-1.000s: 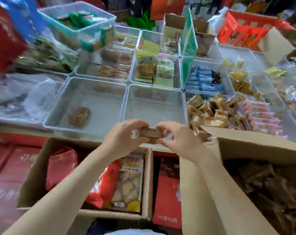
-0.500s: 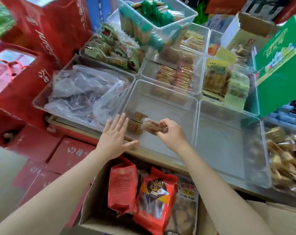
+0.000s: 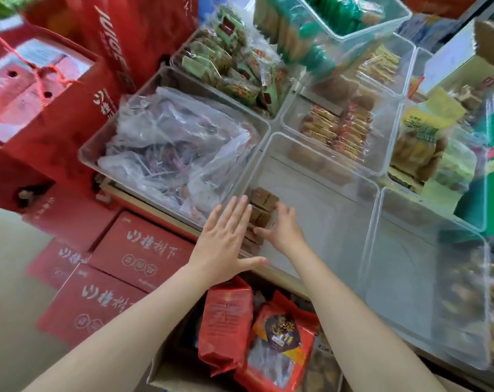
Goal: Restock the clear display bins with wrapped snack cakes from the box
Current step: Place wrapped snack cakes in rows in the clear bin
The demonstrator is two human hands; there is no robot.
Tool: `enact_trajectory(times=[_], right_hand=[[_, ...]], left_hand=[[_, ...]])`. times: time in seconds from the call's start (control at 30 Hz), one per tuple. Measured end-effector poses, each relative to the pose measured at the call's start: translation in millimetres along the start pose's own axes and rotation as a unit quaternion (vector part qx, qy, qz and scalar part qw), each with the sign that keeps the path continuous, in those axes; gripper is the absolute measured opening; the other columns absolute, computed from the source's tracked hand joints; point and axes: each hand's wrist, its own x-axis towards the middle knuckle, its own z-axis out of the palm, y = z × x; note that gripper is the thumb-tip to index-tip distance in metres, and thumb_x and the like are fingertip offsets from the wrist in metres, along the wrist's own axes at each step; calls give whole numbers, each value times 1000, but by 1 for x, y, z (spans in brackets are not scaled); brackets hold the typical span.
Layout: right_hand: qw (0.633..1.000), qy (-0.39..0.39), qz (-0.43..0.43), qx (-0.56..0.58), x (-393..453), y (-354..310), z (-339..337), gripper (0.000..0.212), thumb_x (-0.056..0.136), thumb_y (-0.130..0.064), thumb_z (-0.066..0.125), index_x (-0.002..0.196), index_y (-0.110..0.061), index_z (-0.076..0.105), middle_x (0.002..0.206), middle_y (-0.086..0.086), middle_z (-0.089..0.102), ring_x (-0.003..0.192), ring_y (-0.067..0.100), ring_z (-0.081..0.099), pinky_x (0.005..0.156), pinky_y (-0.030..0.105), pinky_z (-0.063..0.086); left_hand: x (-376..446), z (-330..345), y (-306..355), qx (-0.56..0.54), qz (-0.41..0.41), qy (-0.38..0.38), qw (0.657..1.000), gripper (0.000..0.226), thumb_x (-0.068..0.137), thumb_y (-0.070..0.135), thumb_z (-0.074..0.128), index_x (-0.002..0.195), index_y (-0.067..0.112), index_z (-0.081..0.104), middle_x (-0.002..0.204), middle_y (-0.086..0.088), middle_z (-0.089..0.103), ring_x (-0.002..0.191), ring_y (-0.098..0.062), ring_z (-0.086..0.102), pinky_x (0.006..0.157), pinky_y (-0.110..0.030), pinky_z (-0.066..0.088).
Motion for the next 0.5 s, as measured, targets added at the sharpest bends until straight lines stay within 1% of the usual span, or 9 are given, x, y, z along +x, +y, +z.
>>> enact_trajectory(times=[0.07,0.13,0.17,0.23,0.3,0.37,0.4,0.43,0.5], right_hand=[[1000,5,-9,-20,13,0,-6,99,68,-41,90,147,-22,32,145,12,32,134,32,42,106,47,44],[998,-29,-25,-53,27,-1,-14,121,63,-43,92,157,-25,17,161,12,16,148,30,21,115,49,33],[995,-57,-35,-71,35,-2,-18,128,62,-44,92,159,-24,11,164,10,10,151,29,15,118,48,28],[988,-116,-48,-95,49,-6,-24,136,61,-46,93,160,-21,3,165,12,12,151,29,13,119,44,23],[978,-151,-41,-139,56,-15,-28,135,62,-51,90,160,-14,5,161,16,22,149,32,19,117,42,26],[962,-144,-30,-228,54,-25,-30,121,67,-61,83,155,-6,21,153,19,34,142,34,29,113,38,31],[955,-138,-29,-260,51,-30,-29,112,70,-64,79,151,-5,29,149,20,37,139,35,31,111,37,32],[954,-132,-32,-266,47,-31,-27,104,72,-62,78,148,-7,34,146,20,37,138,35,31,110,38,33],[966,-117,-59,-224,40,-27,-20,93,71,-51,83,145,-16,38,142,17,33,135,36,28,107,42,37]], left_hand=[[-1,1,0,1,0,7,1000,111,85,88,10,159,6,19,168,-11,6,156,-23,3,124,-46,7],[-1,3,1,1,-2,13,1000,110,85,88,14,159,6,19,168,-10,6,156,-24,4,124,-46,7],[-2,3,1,2,-3,14,1000,111,85,88,14,159,6,19,168,-10,6,156,-24,4,124,-46,6],[-2,3,1,3,-7,16,1000,111,85,88,11,159,7,19,168,-10,5,156,-24,4,124,-46,6],[-2,2,2,2,-10,16,1000,111,85,88,9,160,7,19,168,-9,5,156,-24,3,124,-46,5],[-1,2,3,3,-12,17,1000,111,84,89,15,160,7,19,168,-9,5,156,-24,3,124,-45,4],[-1,2,3,5,-14,19,1000,112,84,89,20,160,7,20,168,-9,6,156,-24,4,124,-44,3],[0,1,3,7,-16,21,1000,112,83,89,23,160,7,20,168,-9,6,156,-24,4,124,-44,2],[0,1,3,11,-18,24,999,112,83,88,27,159,7,21,168,-9,7,156,-24,5,124,-44,2]])
